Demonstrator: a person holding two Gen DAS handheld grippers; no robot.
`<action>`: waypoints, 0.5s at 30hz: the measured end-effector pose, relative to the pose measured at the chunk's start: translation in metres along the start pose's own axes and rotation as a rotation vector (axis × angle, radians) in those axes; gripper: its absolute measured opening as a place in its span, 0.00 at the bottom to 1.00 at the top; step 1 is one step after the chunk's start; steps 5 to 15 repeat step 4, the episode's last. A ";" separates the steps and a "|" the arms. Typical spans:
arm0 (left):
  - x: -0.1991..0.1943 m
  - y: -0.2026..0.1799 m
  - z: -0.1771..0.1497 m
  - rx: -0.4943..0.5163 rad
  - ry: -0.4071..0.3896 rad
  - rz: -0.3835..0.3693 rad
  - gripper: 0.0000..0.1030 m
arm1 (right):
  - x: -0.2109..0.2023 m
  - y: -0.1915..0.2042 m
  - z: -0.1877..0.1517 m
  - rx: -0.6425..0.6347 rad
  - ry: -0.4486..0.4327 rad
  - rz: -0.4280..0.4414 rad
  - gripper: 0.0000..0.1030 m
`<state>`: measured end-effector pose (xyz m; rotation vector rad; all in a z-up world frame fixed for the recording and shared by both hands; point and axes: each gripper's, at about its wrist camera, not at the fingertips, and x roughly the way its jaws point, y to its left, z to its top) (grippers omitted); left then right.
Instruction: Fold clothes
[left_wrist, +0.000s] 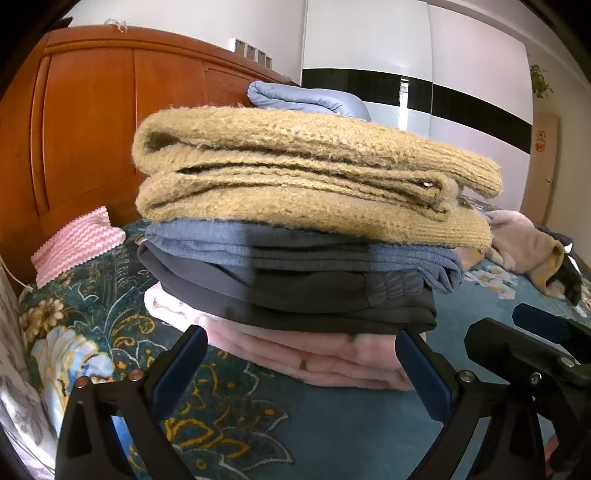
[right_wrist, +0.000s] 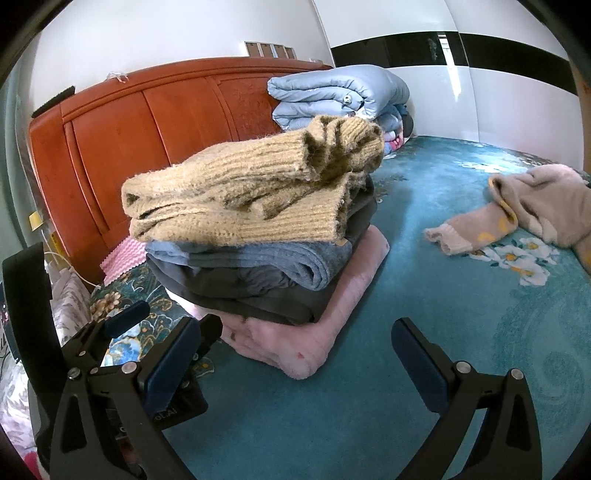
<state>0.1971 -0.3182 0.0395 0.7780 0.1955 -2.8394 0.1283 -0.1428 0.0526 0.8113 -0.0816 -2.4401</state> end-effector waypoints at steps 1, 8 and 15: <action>0.000 0.000 0.000 0.001 -0.002 0.002 1.00 | 0.000 0.000 0.000 0.001 0.001 0.000 1.00; -0.003 -0.001 -0.001 0.006 -0.013 0.014 1.00 | 0.000 0.000 0.000 0.005 0.003 0.002 1.00; -0.003 -0.001 -0.001 0.006 -0.013 0.014 1.00 | 0.000 0.000 0.000 0.005 0.003 0.002 1.00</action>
